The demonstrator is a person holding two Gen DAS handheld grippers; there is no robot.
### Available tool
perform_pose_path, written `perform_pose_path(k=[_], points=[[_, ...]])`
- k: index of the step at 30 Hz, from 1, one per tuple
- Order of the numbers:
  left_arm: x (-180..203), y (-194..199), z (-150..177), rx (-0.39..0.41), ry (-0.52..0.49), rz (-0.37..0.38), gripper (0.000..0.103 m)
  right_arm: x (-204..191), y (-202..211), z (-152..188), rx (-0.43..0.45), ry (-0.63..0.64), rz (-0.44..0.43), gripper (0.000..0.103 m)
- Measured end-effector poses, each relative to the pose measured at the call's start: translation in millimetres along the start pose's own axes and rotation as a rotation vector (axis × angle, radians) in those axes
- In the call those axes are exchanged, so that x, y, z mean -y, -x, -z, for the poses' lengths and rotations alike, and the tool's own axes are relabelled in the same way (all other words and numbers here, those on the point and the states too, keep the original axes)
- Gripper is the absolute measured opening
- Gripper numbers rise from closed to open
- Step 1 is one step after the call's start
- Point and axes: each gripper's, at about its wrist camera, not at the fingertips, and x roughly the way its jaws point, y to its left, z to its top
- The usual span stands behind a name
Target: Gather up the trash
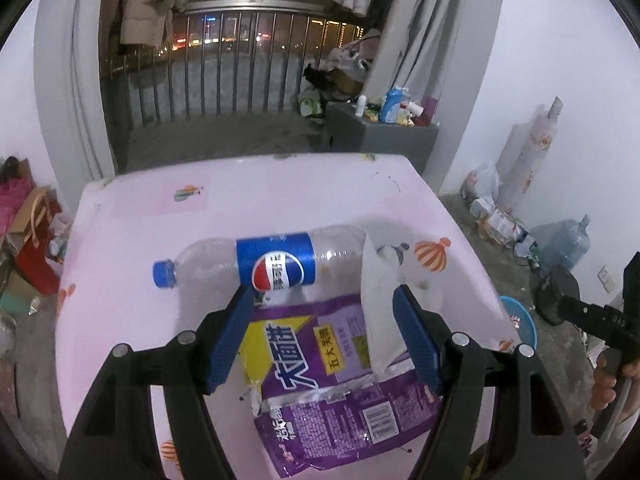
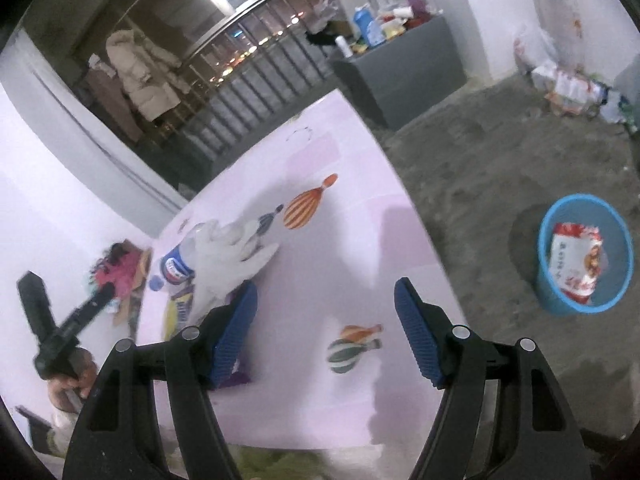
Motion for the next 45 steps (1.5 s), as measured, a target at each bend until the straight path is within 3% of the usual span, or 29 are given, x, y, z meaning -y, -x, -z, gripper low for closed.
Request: perform_pose_path(k=[7,14,22,27,35,40,45], points=[[22.0,-28.7,3.6,-0.031,-0.028,0.107,0.069,-4.8,-21.3,-3.9,-0.081,-0.064,-0.079,0.06],[42.0,-66.8,-2.1,-0.076,-0.082,0.178,0.05,-22.4,-56.9,-8.1,-0.175,-0.104,-0.166,0.053],[40.8,-117.6,6.5,-0.181,-0.067,0.165,0.03,-30.0,-107.4,-5.7,-0.311,-0.205,-0.242,0.043],[38.0,-132.9,16.7,-0.219,-0.047,0.165,0.029,-26.8,-125.8,-1.6,-0.369,-0.272,-0.279,0.037],[35.5,-135.5,20.0,-0.219,-0.029,0.182,0.029,-29.5,-136.9,-0.7,-0.399,-0.329,-0.34,0.035],[33.2,-136.8,21.9,-0.217,-0.026,0.189,0.029,-27.3,-139.8,-0.5,-0.397,-0.337,-0.348,0.022],[33.3,-135.6,23.3,-0.209,-0.035,0.19,0.029,-28.6,-136.5,-4.2,-0.365,-0.339,-0.374,0.003]])
